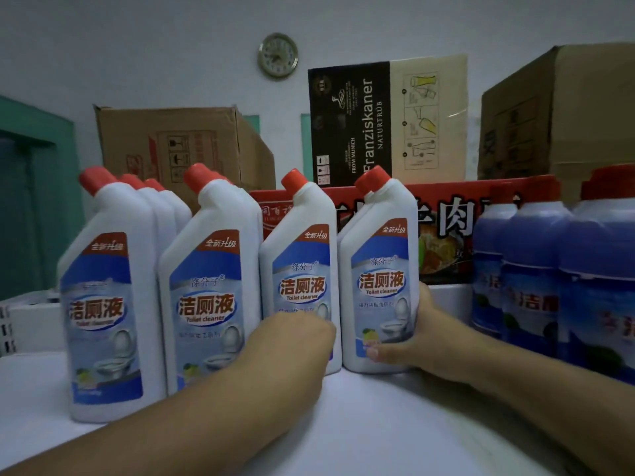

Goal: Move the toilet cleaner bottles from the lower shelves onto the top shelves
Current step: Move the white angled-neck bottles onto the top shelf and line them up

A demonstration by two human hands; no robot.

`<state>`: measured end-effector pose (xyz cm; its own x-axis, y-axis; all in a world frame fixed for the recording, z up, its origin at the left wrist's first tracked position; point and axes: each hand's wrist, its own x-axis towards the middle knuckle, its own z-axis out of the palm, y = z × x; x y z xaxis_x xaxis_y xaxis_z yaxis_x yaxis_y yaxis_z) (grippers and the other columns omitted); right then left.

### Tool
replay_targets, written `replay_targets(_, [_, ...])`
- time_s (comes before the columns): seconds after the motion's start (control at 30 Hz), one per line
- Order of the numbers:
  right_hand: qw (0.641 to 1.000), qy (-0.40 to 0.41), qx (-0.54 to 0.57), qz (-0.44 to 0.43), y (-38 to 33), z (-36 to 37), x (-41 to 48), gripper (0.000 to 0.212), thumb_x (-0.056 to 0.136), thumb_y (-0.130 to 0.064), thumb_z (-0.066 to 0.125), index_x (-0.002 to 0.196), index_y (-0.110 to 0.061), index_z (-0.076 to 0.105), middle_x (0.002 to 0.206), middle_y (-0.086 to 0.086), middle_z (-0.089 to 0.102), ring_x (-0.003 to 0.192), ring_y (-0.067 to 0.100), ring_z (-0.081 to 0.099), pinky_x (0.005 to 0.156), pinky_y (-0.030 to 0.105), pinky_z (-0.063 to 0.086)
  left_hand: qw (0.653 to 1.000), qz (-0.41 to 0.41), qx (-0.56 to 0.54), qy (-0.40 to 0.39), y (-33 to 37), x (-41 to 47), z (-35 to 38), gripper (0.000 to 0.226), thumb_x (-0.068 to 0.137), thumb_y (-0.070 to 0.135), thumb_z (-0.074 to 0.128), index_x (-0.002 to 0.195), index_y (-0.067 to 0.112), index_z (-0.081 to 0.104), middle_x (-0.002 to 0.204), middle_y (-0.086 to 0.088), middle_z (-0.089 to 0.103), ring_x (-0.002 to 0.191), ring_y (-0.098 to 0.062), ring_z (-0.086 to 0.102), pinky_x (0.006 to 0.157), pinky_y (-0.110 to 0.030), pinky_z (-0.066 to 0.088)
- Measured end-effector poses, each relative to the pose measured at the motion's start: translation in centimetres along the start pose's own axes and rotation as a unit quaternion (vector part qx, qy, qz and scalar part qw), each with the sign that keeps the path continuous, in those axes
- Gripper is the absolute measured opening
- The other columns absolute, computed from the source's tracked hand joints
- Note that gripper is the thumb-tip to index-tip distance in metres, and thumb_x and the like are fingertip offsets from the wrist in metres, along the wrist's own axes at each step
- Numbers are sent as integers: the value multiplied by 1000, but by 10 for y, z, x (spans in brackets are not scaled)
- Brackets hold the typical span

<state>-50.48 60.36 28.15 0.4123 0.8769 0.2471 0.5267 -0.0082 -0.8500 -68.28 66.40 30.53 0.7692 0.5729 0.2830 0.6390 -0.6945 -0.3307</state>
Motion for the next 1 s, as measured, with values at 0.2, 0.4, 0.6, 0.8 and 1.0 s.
replay_targets(0.2, [999, 1, -23, -22, 5, -2, -3, 91, 58, -26, 88, 125, -42, 30, 111, -17, 64, 100, 6, 63, 89, 27, 54, 999, 27, 6, 34, -1, -2, 15, 32, 90, 1, 47, 120, 11, 48, 123, -8, 47, 112, -26, 47, 88, -34, 42])
replay_targets(0.4, [998, 18, -55, -35, 5, -1, -6, 88, 63, -29, 85, 129, -35, 26, 112, -17, 60, 102, 6, 61, 91, 26, 51, 998, 29, 9, 60, 0, -8, 10, 27, 91, -1, 43, 114, 11, 50, 118, -7, 49, 108, -25, 49, 84, -33, 41])
replay_targets(0.6, [997, 5, -69, -36, 5, -4, -5, 89, 63, -35, 85, 130, -36, 26, 111, -21, 59, 102, 5, 60, 90, 25, 51, 998, 10, 25, 52, 3, -8, 11, 31, 89, -3, 44, 117, 9, 48, 118, -9, 49, 107, -27, 50, 82, -35, 43])
replay_targets(0.8, [988, -4, -153, 4, -13, -8, -17, 88, 63, -59, 71, 137, -31, 31, 123, -13, 60, 109, 10, 59, 93, 28, 50, 996, 11, 37, 77, 13, -8, 2, 19, 95, 28, 43, 112, 21, 47, 116, -1, 57, 106, -23, 57, 70, -32, 33])
replay_targets(1.0, [928, 17, -358, 99, -58, -27, -62, 51, 77, -68, 48, 82, -20, 63, 81, 3, 71, 72, 17, 65, 71, 29, 55, 989, 73, -14, 126, 8, -19, 4, 29, 94, 47, 31, 110, 28, 44, 114, 9, 59, 104, -15, 57, 81, -32, 44])
